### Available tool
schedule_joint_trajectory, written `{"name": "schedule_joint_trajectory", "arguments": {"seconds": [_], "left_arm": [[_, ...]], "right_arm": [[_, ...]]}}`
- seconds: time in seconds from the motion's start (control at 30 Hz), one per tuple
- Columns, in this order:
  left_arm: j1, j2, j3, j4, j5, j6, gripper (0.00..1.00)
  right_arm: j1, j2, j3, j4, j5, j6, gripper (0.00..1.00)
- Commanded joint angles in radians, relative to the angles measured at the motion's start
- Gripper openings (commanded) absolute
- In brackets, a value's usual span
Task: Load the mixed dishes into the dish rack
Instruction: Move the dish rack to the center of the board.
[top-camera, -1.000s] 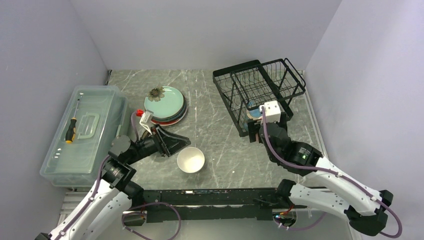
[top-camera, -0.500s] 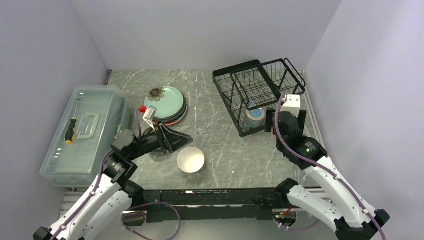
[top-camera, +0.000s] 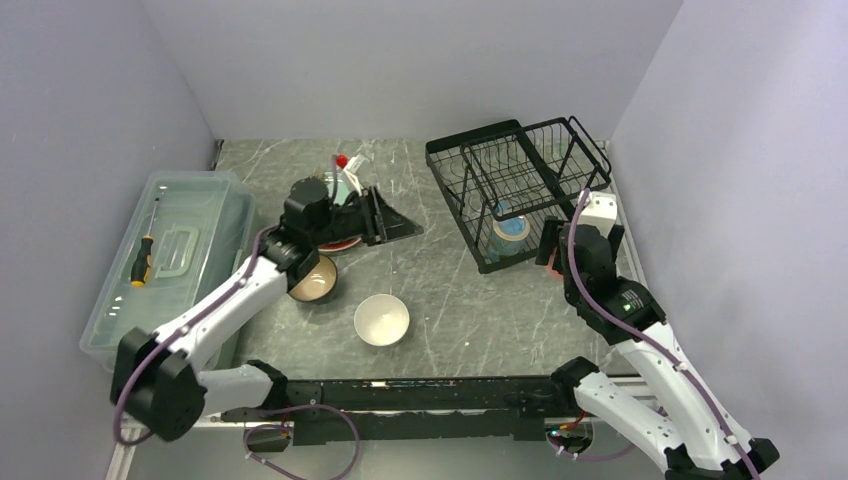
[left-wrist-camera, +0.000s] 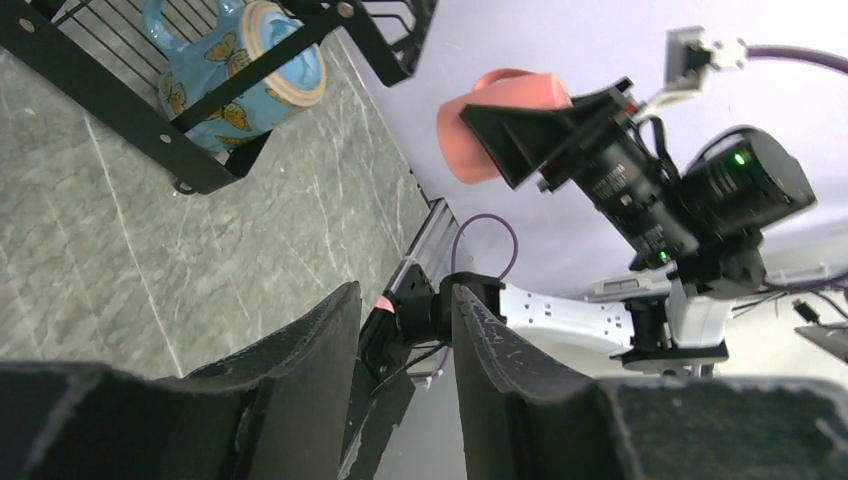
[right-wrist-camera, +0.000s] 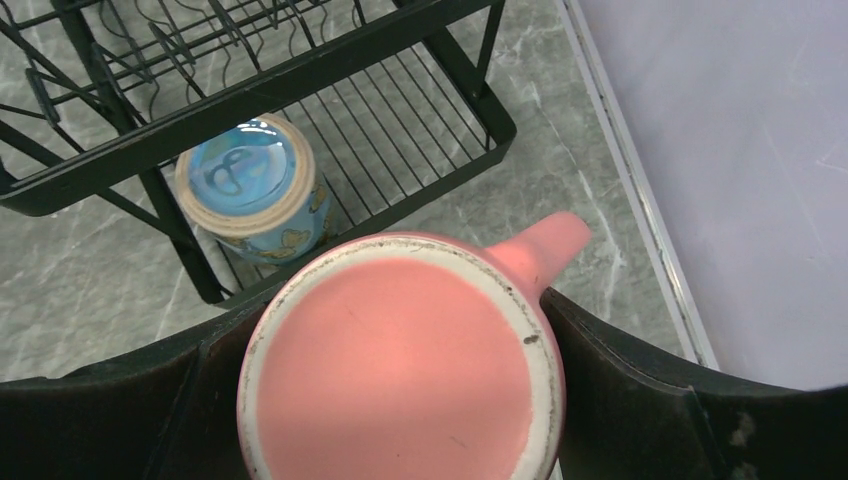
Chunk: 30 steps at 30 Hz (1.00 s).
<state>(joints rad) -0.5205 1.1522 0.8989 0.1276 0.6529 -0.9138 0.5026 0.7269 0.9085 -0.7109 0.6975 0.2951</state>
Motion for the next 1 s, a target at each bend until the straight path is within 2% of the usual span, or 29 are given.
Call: {"name": "schedule_joint_trajectory", "arguments": {"seconds": [0.0,0.1,0.5,0.73,0.97], "left_arm": [[-0.005,0.132,0.085,0.132,0.050,-0.090,0.43],[-0.015,0.218,0.147,0.179,0.045,-0.119,0.40],[-0.100,0.501,0.411,0.172,-0.026,-0.155,0.41],[-0.123,0.603,0.532,0.143,-0.056,-0.158,0.42],[-0.130,0.664,0.574,0.170,-0.076,-0.186,0.42]], "right_arm": [[-0.004,-0.039,0.043,0.058,-0.021,0.022,0.48],[-0.004,-0.052,0.040,0.060,-0.033,0.024,0.48],[-0.004,-0.109,0.032,0.073,-0.100,0.032,0.50],[-0.004,-0.125,0.042,0.075,-0.119,0.020,0.51],[-0.004,-0.143,0.048,0.069,-0.128,0.008,0.51]]}}
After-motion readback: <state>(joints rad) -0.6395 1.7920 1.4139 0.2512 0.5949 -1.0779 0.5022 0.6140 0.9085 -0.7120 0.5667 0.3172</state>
